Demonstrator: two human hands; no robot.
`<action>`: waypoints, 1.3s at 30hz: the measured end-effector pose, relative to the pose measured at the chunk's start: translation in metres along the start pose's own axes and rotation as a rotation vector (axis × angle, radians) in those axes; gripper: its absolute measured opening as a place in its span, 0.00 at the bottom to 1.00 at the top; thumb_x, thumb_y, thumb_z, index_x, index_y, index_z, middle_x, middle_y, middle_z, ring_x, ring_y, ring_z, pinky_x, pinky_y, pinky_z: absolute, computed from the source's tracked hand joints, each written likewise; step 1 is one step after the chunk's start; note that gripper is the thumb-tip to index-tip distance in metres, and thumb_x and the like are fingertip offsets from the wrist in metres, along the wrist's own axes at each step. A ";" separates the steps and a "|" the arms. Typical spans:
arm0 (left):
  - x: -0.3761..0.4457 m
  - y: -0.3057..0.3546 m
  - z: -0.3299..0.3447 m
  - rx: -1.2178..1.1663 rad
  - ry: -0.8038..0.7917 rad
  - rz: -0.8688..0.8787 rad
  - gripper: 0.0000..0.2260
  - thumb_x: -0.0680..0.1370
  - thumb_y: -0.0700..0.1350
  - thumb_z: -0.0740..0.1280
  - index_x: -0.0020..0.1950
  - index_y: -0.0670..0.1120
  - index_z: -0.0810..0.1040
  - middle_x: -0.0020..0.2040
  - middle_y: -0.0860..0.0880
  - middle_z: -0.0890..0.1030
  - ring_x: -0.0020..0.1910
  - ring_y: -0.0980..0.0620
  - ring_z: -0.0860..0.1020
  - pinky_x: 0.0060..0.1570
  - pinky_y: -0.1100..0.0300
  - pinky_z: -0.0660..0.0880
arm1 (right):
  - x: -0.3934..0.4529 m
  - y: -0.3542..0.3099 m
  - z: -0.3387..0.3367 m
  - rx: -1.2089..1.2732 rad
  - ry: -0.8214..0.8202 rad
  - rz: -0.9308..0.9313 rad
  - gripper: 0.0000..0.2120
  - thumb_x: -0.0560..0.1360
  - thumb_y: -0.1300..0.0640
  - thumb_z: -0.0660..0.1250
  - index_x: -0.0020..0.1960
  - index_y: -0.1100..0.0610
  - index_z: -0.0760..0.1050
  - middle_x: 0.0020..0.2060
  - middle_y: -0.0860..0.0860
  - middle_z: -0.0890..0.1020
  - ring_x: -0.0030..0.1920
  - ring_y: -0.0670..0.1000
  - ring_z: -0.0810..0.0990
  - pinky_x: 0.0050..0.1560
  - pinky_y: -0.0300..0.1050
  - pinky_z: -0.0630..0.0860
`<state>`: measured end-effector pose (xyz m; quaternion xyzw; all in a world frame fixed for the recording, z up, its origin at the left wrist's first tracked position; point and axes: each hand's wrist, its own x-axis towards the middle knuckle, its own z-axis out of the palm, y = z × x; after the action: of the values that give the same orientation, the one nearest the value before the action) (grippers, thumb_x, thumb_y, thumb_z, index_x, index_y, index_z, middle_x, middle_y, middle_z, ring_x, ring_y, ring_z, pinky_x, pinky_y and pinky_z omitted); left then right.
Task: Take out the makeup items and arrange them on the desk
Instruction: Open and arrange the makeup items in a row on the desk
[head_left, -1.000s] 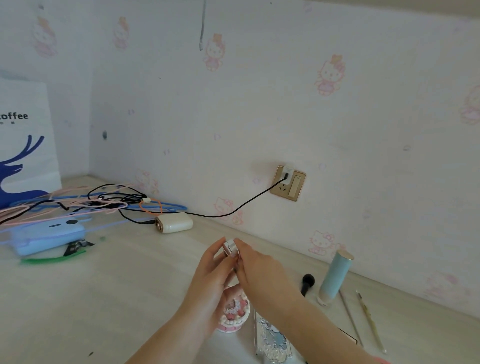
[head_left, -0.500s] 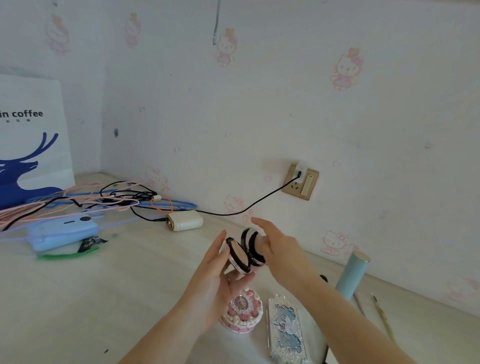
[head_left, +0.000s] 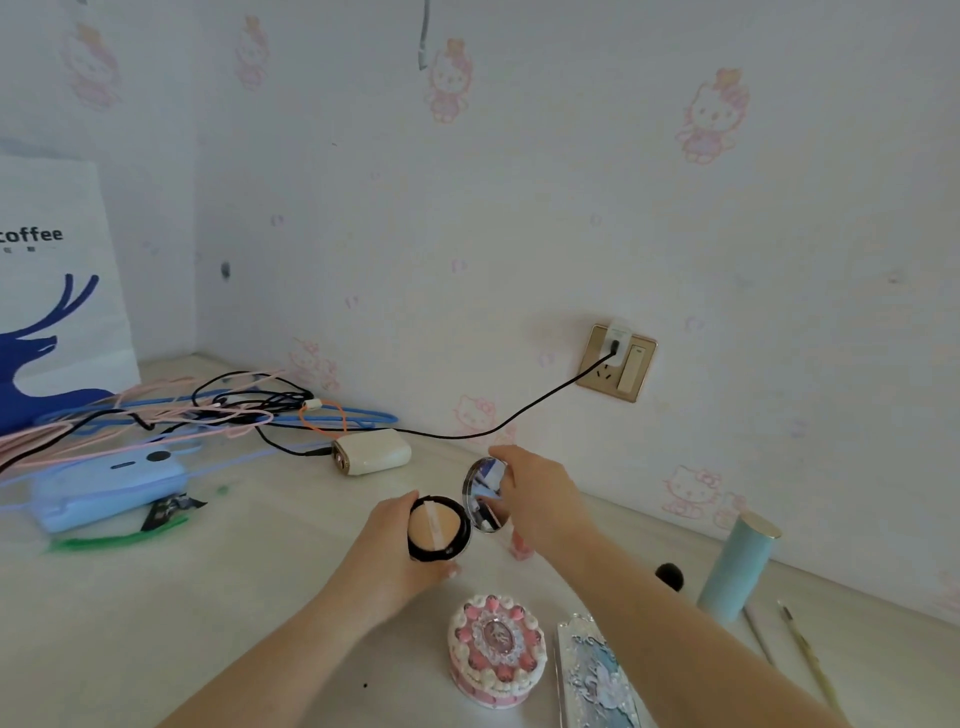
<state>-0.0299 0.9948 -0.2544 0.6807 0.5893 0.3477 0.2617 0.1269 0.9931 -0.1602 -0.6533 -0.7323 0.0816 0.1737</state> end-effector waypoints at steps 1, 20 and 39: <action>0.004 -0.003 0.000 0.043 0.014 0.004 0.32 0.58 0.62 0.75 0.56 0.50 0.73 0.53 0.51 0.76 0.53 0.52 0.75 0.48 0.64 0.70 | 0.007 0.000 0.001 -0.050 -0.007 -0.011 0.24 0.78 0.66 0.52 0.72 0.52 0.64 0.62 0.56 0.77 0.58 0.57 0.77 0.54 0.45 0.73; 0.024 0.000 0.017 0.432 -0.026 -0.090 0.34 0.66 0.67 0.68 0.67 0.53 0.67 0.66 0.51 0.68 0.68 0.47 0.64 0.64 0.56 0.65 | 0.064 0.020 0.012 -0.164 -0.133 -0.035 0.17 0.74 0.63 0.58 0.59 0.50 0.77 0.59 0.50 0.78 0.58 0.52 0.77 0.56 0.45 0.75; 0.026 0.001 0.017 0.285 -0.001 -0.125 0.45 0.69 0.66 0.67 0.77 0.46 0.52 0.73 0.47 0.64 0.73 0.45 0.60 0.69 0.52 0.62 | 0.034 0.069 -0.008 -0.088 -0.298 -0.070 0.35 0.74 0.52 0.68 0.75 0.52 0.55 0.69 0.51 0.70 0.68 0.52 0.69 0.67 0.44 0.65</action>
<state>-0.0141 1.0209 -0.2600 0.6733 0.6736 0.2432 0.1840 0.1907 1.0353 -0.1718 -0.6149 -0.7753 0.1391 0.0372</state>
